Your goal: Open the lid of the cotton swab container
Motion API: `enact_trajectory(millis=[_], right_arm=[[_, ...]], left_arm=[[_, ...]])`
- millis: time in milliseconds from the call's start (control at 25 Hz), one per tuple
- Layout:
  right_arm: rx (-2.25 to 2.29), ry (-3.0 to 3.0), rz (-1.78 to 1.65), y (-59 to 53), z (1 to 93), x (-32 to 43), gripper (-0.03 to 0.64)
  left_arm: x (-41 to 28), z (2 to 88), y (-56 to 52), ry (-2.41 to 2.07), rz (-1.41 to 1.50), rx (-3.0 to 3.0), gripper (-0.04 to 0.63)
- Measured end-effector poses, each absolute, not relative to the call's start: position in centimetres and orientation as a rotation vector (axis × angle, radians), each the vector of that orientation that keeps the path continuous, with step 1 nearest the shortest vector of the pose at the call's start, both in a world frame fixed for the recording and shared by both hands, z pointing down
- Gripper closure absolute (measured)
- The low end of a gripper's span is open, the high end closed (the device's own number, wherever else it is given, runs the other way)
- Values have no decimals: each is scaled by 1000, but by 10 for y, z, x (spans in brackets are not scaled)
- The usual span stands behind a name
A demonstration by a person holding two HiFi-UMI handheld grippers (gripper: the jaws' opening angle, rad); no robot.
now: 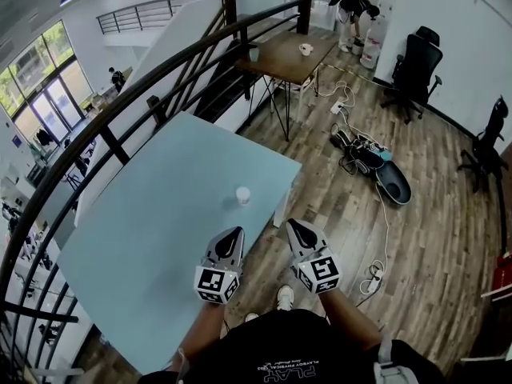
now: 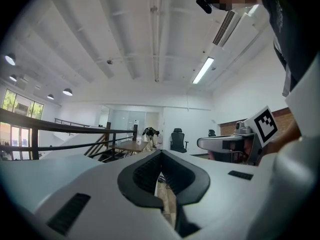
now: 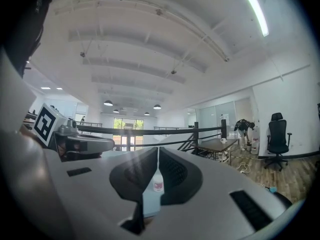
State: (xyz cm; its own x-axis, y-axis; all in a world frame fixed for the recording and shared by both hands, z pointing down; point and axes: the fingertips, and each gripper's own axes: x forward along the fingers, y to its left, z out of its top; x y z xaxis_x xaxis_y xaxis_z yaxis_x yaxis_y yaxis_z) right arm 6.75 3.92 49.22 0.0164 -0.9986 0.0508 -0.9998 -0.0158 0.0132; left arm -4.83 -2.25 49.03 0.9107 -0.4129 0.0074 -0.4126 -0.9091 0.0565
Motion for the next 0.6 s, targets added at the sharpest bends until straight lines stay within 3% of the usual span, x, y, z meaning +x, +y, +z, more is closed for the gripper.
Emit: enact_trajectory(millis=[600], right_arm=[[2124, -2255, 45, 0, 503, 149, 595]], left_arm=[[10, 491, -53, -835, 29, 2996, 583]])
